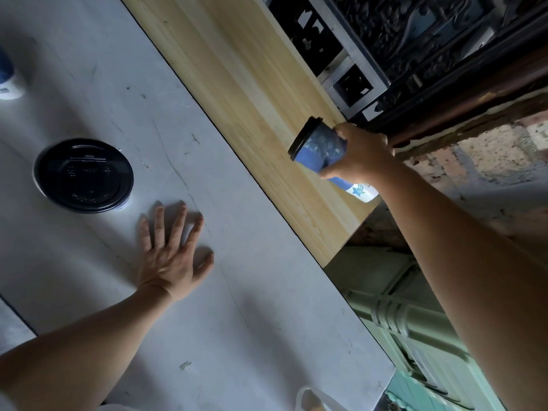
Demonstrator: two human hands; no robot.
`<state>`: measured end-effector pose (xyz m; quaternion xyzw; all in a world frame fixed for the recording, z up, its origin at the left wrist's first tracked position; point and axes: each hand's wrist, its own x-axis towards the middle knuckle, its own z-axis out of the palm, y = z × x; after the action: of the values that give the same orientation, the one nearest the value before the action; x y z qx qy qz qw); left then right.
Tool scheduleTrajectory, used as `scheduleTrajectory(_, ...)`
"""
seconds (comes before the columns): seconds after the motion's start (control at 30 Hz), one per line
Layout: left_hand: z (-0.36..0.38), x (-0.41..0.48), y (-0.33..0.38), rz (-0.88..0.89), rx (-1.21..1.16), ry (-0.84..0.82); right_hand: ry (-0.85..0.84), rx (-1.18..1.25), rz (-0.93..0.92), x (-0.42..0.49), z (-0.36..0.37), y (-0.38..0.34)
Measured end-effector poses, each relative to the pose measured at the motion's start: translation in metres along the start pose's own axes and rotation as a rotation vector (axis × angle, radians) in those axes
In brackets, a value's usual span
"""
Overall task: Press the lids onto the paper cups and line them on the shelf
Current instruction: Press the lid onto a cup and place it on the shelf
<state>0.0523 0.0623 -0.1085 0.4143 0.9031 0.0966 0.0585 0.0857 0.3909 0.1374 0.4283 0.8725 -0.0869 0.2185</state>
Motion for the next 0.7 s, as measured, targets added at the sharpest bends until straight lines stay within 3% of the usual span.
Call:
scheduleTrajectory(0.43, 0.004, 0.0, -0.002, 0.01, 0.056, -0.024, 0.263, 1.114, 0.263, 0.005, 0.131, 0.036)
scheduleTrajectory(0.7, -0.001, 0.0, 0.001, -0.006, 0.069, -0.042, 0.413, 1.207, 0.282, -0.01, 0.194, 0.029)
